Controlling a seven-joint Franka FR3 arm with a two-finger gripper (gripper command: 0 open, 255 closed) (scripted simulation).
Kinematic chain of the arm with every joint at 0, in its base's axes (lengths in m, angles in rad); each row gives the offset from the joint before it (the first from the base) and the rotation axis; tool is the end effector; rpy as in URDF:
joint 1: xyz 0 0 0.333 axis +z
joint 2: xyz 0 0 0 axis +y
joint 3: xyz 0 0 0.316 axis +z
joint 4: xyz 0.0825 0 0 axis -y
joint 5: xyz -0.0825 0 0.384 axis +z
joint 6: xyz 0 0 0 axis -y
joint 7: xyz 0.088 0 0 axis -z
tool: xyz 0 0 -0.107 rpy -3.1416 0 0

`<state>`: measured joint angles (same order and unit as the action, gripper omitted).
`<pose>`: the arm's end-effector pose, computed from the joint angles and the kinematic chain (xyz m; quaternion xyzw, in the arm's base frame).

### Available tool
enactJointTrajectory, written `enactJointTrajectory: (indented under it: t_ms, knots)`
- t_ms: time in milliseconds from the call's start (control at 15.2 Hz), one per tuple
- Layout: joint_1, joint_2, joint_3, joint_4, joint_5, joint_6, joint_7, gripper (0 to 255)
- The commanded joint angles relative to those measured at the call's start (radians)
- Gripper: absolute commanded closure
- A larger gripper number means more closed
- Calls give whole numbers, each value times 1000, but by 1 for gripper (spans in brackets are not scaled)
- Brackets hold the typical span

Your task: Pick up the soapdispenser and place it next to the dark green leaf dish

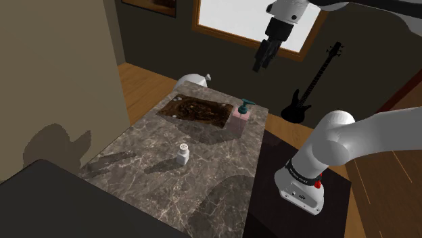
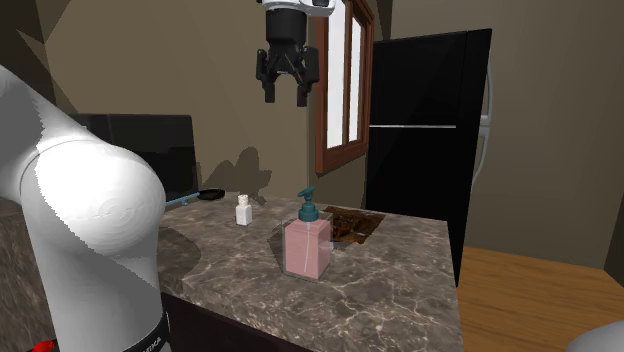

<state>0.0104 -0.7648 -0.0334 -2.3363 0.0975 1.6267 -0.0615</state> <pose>0.3187 -0.0006 0.5989 -0.9976 -0.0221 -0.0297 0.0592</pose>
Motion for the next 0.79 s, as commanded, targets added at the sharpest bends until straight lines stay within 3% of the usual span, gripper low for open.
enactJointTrajectory:
  t_ms: [0, 726]
  knots:
    - [0, 0, 0, 0, 0, 0, 0, 0]
    - [-19, 218, -39, -170, -66, 263, -95, 0]
